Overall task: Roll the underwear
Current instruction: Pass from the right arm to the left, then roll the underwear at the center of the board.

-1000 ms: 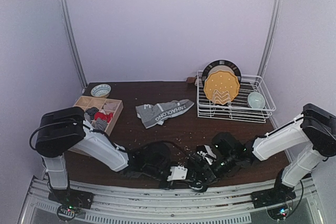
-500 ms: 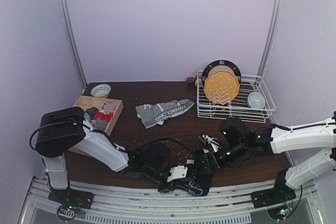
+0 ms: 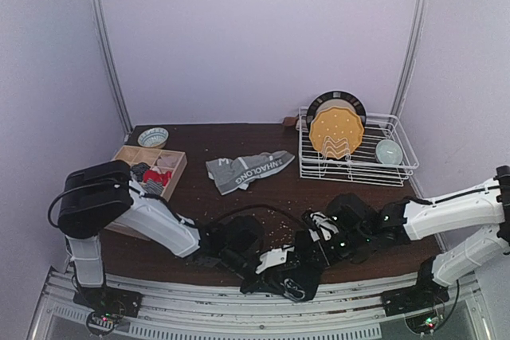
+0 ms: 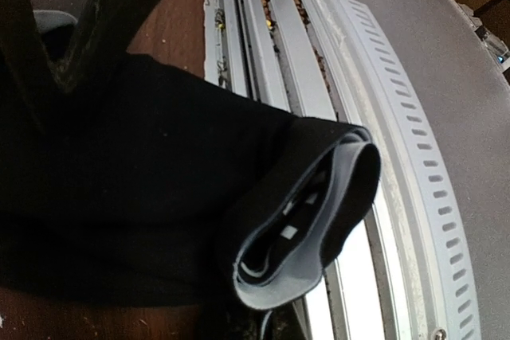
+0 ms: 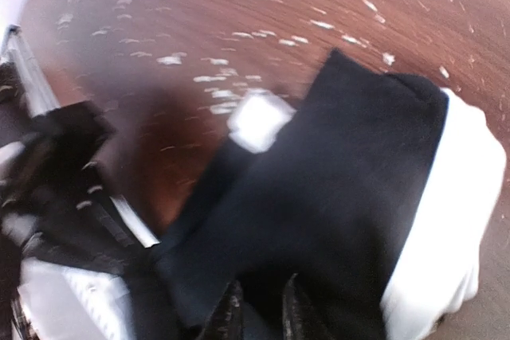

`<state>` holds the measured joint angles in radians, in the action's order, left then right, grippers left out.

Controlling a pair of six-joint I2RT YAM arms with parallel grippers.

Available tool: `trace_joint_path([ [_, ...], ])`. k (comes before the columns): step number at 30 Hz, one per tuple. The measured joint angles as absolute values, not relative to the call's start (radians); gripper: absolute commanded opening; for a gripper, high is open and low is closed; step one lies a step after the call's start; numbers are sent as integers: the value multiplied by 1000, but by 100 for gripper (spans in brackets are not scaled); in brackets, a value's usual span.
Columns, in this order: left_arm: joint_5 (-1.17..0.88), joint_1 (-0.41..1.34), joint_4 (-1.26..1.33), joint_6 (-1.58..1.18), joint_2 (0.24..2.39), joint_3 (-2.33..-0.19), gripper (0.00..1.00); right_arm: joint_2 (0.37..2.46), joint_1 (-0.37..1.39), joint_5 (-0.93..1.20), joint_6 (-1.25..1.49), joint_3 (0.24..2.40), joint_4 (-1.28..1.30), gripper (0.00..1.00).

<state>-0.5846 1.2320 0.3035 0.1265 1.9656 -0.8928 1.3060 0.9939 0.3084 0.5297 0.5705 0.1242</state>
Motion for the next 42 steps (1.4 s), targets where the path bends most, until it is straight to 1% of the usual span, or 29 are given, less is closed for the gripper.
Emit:
trace_joint_path([
  [2,-595,1227,295,104,1966,-894,0,1365,994,287,548,574,105,15],
  [4,-607,1222,291,86,1966,-894,0,1423,994,272,568,584,91,17],
  [8,-630,1213,282,53,1966,-896,0,1466,1004,255,599,611,45,30],
  [12,-649,1207,228,33,1966,-932,0,1421,1029,224,605,611,54,40],
  [16,-656,1205,166,25,1966,-982,0,1274,1049,180,583,612,110,45],
  [22,-685,1190,91,-1,1972,-1029,0,1097,1068,110,523,588,184,50],
  [28,-745,1148,41,-55,2024,-1079,0,965,1091,131,485,458,183,53],
  [31,-771,1135,5,-79,2040,-1110,0,966,1119,141,477,438,182,54],
  [36,-813,1114,-46,-119,2070,-1161,0,1039,1206,129,468,439,144,56],
  [42,-842,1100,-123,-140,2101,-1218,0,1138,1259,99,466,447,104,53],
])
